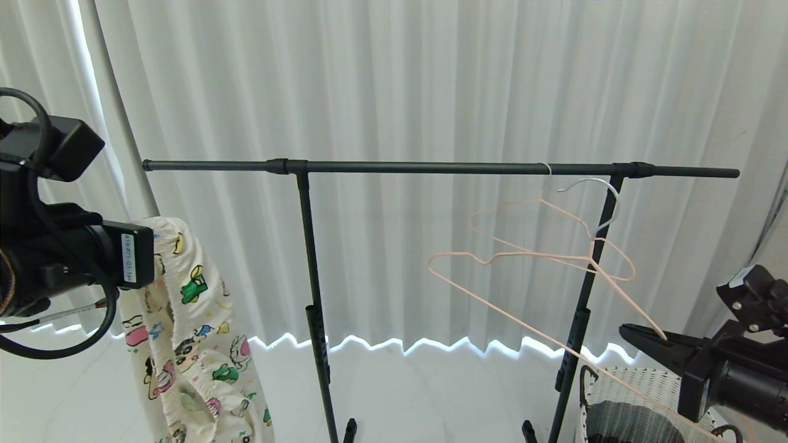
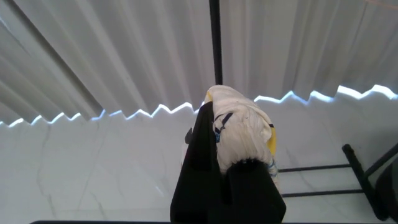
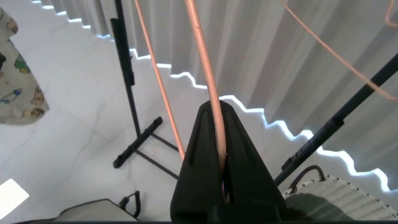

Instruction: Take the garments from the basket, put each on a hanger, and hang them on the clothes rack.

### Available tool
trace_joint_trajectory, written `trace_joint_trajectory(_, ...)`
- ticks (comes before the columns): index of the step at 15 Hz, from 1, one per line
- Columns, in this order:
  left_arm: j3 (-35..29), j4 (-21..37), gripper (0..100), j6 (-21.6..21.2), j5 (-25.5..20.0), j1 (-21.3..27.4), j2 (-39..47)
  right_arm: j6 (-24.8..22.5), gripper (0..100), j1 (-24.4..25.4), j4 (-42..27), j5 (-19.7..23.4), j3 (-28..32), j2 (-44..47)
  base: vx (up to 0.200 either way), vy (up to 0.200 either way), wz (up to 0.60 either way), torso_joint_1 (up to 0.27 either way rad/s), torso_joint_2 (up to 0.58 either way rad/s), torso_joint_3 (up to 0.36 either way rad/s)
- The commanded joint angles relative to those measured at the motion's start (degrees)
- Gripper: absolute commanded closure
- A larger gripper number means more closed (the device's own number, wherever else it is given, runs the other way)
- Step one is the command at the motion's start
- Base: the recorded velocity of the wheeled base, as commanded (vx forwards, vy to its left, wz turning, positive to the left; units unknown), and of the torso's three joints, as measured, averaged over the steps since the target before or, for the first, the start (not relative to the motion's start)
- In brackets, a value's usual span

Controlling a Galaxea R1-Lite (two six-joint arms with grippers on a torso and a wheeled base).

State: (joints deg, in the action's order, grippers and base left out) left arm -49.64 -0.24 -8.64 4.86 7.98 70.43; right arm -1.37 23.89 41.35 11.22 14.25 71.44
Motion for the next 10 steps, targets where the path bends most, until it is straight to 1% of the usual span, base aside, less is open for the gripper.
trace_joint_trajectory(1, 0.69, -0.02, 100, 0.03, -0.03, 0.72, 1.12, -0.04, 100, -0.08, -0.04, 0.03, -0.36, 0.72, 0.0, 0.0, 0.0, 0.0, 0.0, 0.0)
trace_joint_trajectory(6, 0.95, -1.07, 100, 0.29, 0.06, 1.68, 2.52, -0.04, 100, 0.01, -0.04, 0.03, -0.36, 0.99, 0.0, 0.0, 0.0, 0.0, 0.0, 0.0)
trace_joint_trajectory(8, 1.39, -1.07, 100, 0.29, 0.06, 2.91, 2.52, 0.05, 100, 1.07, 0.05, 0.03, -1.33, 0.63, 0.0, 0.0, 0.0, 0.0, 0.0, 0.0)
trace_joint_trajectory(10, 2.53, -1.07, 100, 0.47, 0.06, 5.64, 2.44, 0.05, 100, 5.37, 0.49, 0.03, -1.95, 0.11, 0.0, 0.0, 0.0, 0.0, 0.0, 0.0)
